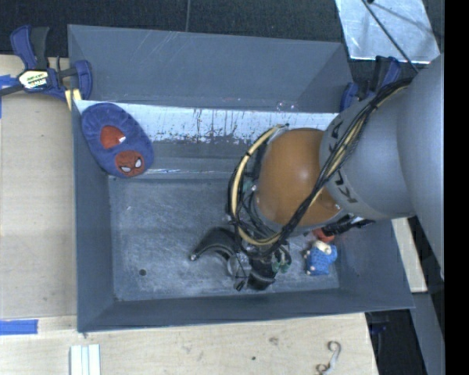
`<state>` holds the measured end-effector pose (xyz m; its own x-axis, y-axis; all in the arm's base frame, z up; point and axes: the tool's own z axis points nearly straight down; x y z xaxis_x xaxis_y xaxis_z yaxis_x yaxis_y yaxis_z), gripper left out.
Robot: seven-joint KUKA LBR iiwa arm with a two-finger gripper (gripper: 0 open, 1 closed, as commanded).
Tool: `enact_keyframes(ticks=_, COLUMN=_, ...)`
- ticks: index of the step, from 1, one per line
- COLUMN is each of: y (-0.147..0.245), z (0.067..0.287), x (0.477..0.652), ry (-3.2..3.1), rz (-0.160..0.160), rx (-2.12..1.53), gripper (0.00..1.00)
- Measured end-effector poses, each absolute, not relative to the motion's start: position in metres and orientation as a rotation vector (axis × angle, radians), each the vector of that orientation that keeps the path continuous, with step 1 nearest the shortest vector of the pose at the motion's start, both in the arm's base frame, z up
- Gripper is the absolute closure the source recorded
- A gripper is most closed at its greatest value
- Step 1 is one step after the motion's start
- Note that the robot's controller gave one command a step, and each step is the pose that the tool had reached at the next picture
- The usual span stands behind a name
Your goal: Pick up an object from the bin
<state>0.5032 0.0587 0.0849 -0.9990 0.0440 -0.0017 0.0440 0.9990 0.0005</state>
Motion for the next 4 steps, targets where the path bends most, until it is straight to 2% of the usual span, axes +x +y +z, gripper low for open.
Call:
enact_keyframes(ticks=1, y=0.060, z=0.086, x=0.505, ry=3.131, rz=0.006, rx=0.064, gripper=1.00)
enact_keyframes(ticks=2, y=0.058, z=0.236, x=0.522, ry=3.127, rz=0.002, rx=0.123, gripper=1.00)
enact_keyframes(ticks=3, y=0.068, z=0.184, x=0.484, ry=3.134, rz=-0.001, rx=0.258, gripper=1.00)
enact_keyframes(ticks=4, y=0.043, z=0.145, x=0.494, ry=3.143, rz=-0.002, rx=0.009, gripper=1.00)
